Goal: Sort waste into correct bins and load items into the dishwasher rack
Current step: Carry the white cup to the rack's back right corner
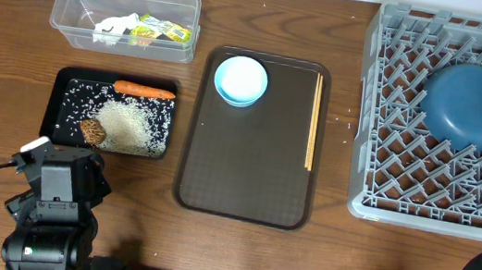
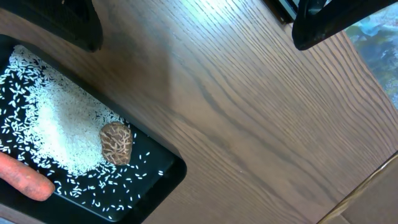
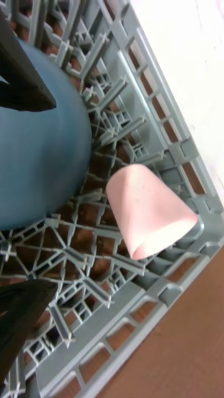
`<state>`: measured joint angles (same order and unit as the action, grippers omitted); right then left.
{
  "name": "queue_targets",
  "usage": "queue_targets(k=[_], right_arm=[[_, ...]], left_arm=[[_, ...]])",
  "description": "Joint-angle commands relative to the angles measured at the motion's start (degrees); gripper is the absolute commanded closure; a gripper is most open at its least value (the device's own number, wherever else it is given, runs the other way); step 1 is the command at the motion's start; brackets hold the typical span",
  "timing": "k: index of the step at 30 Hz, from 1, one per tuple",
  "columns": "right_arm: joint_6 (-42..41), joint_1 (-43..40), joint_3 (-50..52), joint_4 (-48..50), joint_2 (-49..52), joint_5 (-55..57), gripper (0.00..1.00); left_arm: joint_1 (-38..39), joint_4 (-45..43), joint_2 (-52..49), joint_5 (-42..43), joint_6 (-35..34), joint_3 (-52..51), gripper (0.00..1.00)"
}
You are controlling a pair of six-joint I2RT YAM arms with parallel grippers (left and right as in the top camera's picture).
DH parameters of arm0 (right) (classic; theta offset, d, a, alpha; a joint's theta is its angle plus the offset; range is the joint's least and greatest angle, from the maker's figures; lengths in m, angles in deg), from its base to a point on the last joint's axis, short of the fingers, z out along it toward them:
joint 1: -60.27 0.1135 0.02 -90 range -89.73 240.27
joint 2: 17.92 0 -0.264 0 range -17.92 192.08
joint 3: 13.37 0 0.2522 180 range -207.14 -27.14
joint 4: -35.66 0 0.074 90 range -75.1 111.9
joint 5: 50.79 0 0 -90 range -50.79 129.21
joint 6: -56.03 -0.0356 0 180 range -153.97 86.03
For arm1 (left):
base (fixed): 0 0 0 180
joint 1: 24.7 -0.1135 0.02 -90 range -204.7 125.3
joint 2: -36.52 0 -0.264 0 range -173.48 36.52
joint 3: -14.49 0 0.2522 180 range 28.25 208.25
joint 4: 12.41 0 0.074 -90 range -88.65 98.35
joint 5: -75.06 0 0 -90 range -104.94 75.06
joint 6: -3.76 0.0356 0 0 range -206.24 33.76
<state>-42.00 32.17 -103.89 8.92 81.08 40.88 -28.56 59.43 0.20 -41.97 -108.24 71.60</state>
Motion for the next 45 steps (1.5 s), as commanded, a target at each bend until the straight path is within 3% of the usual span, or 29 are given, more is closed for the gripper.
queue_targets(k=[1,9,18,22,32,40,45], right_arm=[[0.39,0.66,-0.39,0.17,0.09,-0.42,0.19],[0.52,0.63,-2.16,2.78,3.48,6.75,0.06],[7.34,0.52,-28.44,-18.73,15.87,7.37,0.01],[7.96,0.52,-34.93,-22.86,20.26,9.73,0.01],[13.49,-0.46,-35.69,-23.17,23.02,7.06,0.01],[13.22,-2.75,-35.69,-22.29,25.46,1.62,0.16],[13.25,-3.30,-35.69,-21.18,27.32,1.31,0.15]], left_arm=[[0.07,0.11,-0.02,-0.87,0.76,-0.33,0.02],[0.07,0.11,-0.02,-0.87,0.76,-0.33,0.02],[0.07,0.11,-0.02,-0.87,0.76,-0.33,0.02],[0.07,0.09,-0.02,-0.90,0.76,-0.33,0.02],[0.07,0.11,-0.02,-0.90,0.76,-0.33,0.02],[0.07,0.11,-0.02,-0.87,0.76,-0.33,0.02],[0.07,0.09,-0.02,-0.87,0.76,-0.33,0.02]])
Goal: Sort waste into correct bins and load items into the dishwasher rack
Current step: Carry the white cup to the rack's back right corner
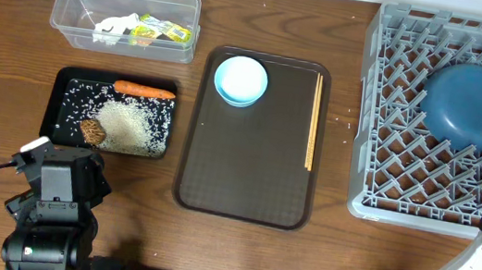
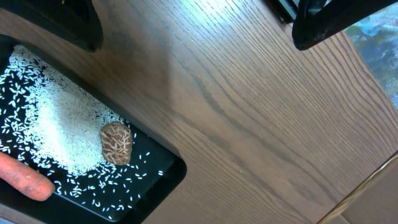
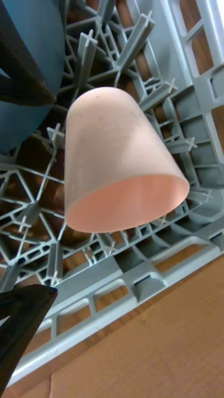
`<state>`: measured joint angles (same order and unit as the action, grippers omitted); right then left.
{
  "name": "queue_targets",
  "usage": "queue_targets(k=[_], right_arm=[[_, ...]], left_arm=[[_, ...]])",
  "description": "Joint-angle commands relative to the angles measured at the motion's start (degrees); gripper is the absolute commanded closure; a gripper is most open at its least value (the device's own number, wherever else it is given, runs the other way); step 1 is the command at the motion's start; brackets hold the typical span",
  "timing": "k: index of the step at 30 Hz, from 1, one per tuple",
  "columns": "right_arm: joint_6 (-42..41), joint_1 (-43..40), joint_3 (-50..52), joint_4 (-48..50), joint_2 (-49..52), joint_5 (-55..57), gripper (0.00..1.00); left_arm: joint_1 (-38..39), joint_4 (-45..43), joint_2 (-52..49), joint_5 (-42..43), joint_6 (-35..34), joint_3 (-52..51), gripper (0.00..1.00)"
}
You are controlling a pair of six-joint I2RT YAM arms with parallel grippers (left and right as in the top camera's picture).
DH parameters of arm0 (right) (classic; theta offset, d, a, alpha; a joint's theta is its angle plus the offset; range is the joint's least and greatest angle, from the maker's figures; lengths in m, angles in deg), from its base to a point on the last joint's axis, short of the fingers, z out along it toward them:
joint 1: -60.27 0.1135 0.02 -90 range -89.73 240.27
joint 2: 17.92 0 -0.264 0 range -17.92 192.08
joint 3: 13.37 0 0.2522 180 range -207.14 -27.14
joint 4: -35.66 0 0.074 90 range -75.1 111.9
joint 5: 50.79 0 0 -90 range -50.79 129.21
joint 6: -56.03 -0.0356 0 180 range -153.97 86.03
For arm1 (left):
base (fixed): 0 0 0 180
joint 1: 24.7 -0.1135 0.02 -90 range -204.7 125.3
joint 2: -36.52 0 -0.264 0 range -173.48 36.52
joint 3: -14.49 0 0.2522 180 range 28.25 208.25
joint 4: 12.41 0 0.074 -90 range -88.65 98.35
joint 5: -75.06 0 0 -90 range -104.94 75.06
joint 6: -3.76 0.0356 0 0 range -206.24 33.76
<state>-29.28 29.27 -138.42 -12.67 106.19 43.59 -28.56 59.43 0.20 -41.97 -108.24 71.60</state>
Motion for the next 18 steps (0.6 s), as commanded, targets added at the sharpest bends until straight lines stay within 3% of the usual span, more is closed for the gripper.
queue_targets(k=[1,8,13,18], right_arm=[[0.50,-0.48,-1.16,0.72,2.40,-1.44,0.15],[0.52,-0.55,-1.16,2.69,3.72,-5.55,0.16],[0.55,-0.52,-1.16,2.51,3.72,-7.50,0.38],[0.55,-0.52,-1.16,1.49,3.72,-7.43,0.38]], left_arm=[[0.07,0.09,-0.02,-0.87,0.76,-0.33,0.02],[0.07,0.09,-0.02,-0.87,0.76,-0.33,0.02],[0.07,0.09,-0.02,-0.90,0.76,-0.33,0.02],[0.07,0.11,-0.02,-0.87,0.76,-0.33,0.02]])
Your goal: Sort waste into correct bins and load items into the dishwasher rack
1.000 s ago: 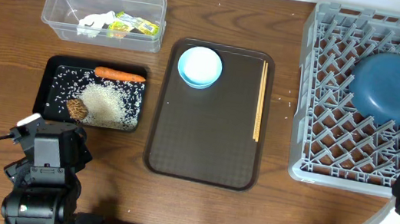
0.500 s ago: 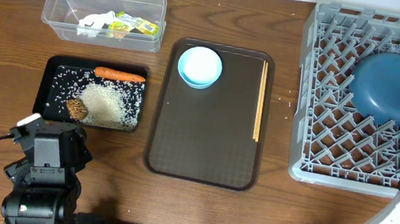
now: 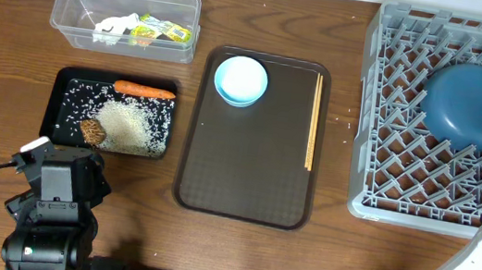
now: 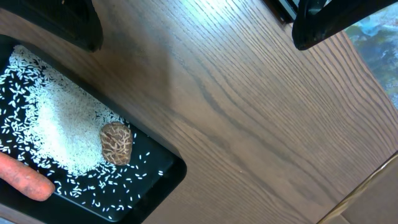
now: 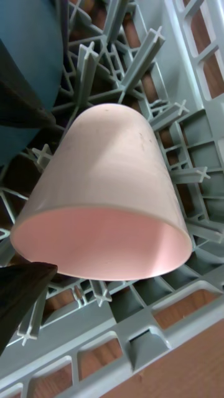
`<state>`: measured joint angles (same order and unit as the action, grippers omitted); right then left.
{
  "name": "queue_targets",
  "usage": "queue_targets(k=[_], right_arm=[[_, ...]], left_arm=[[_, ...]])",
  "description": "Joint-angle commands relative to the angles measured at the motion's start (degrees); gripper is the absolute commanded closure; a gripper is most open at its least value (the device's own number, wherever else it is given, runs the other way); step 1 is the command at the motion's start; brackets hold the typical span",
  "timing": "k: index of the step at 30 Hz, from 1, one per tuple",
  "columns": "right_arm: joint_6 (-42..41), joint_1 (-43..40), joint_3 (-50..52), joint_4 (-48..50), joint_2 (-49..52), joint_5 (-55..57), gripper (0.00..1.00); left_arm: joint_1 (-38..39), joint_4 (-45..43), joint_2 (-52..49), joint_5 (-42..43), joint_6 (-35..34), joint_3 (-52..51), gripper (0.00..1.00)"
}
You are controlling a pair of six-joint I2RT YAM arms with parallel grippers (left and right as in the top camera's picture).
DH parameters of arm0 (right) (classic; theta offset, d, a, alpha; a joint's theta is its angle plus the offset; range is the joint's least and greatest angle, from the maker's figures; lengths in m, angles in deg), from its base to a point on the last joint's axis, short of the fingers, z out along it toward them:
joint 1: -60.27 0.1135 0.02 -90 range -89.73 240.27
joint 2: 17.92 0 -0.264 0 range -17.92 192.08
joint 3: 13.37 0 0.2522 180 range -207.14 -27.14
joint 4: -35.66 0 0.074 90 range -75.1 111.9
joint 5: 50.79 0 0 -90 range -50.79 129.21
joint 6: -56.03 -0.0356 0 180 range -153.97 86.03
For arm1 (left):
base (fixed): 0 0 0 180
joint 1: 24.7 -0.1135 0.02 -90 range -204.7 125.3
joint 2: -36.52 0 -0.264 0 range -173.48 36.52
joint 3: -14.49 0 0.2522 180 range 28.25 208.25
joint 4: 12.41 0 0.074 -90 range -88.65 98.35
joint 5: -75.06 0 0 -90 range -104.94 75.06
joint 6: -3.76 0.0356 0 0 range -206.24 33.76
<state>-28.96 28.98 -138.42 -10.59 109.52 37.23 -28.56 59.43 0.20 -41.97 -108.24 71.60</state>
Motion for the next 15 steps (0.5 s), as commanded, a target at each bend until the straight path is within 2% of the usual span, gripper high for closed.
queue_targets(k=[1,6,11,13,15], right_arm=[[0.20,-0.24,-1.16,-0.94,0.39,-1.07,0.42],[0.17,-0.22,-1.18,-3.32,0.07,-1.07,0.69],[0.11,-0.22,-1.18,-5.38,-0.85,-1.05,0.90],[-0.63,-0.24,-1.18,-5.97,-1.60,-0.83,0.97],[-1.25,-0.24,-1.18,-6.12,-2.47,-0.85,0.99]], left_arm=[[0.07,0.09,-0.02,-0.87,0.76,-0.33,0.02],[0.07,0.09,-0.02,-0.87,0.76,-0.33,0.02],[0.07,0.11,-0.02,-0.87,0.76,-0.33,0.02],[0.07,0.11,-0.02,-0.90,0.79,-0.33,0.02],[0.07,0.11,-0.02,-0.87,0.76,-0.33,0.02]])
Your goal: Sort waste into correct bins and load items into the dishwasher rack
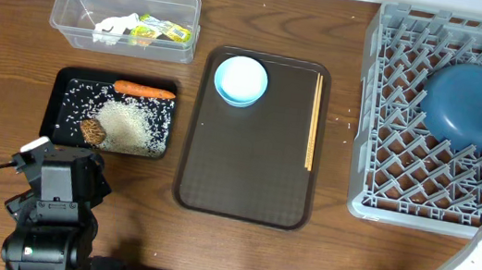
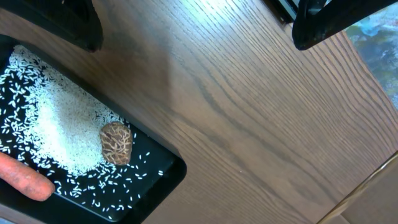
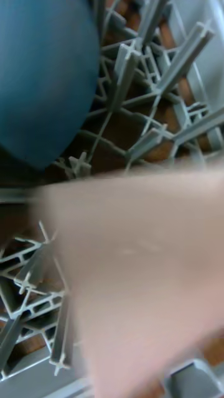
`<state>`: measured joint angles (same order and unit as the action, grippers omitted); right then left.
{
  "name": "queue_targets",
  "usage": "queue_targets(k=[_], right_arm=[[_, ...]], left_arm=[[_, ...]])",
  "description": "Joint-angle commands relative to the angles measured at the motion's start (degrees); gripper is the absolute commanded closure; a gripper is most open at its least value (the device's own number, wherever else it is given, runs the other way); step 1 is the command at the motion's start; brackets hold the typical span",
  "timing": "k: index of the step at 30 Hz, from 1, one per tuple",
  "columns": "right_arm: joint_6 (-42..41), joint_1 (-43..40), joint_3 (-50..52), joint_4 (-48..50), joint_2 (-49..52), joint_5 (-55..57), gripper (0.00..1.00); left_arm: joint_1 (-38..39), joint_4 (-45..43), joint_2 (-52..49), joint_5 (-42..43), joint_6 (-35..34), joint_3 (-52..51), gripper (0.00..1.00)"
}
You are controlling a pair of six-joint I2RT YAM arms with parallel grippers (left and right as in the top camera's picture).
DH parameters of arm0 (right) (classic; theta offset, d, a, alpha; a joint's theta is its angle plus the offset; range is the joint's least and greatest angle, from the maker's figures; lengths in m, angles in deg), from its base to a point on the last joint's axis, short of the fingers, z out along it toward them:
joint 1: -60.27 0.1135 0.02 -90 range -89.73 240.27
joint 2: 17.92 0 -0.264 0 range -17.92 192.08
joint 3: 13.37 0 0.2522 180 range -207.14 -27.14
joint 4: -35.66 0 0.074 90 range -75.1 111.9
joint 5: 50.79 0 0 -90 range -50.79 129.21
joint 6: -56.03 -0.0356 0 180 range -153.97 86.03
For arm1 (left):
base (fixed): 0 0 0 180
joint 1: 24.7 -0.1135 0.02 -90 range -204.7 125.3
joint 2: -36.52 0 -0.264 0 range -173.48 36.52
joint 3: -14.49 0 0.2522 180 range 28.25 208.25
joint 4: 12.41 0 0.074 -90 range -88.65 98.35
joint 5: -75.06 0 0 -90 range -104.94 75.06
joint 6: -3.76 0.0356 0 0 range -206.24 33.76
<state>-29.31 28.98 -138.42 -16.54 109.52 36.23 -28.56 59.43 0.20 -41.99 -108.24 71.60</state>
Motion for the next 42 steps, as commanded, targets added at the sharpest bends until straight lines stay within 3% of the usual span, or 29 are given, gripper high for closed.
queue_targets(k=[1,14,17,22,24,29,42], right_arm=[[-1.05,-0.24,-1.18,-0.17,-3.08,0.13,0.99],[-7.30,-0.24,-1.18,0.96,-10.16,-5.55,0.99],[-10.38,-0.37,-1.18,1.42,-10.34,-2.82,0.86],[-18.25,-1.07,-1.20,5.14,-10.34,7.34,0.80],[-18.08,-1.16,-1.18,6.25,-10.32,7.37,0.82],[-15.28,-0.92,-1.14,6.36,-9.27,7.30,0.99],[-15.30,-1.05,-1.14,8.07,0.04,9.38,0.99]], left_arm=[[0.07,0.11,-0.02,-0.87,0.76,-0.33,0.02],[0.07,0.11,-0.02,-0.85,0.76,-0.33,0.02],[0.07,0.11,-0.02,-0.85,0.76,-0.33,0.02],[0.07,0.11,-0.02,-0.85,0.76,-0.33,0.02],[0.07,0.11,-0.02,-0.85,0.76,-0.33,0.02],[0.07,0.09,-0.02,-0.85,0.76,-0.33,0.02],[0.07,0.11,-0.02,-0.85,0.76,-0.33,0.02]])
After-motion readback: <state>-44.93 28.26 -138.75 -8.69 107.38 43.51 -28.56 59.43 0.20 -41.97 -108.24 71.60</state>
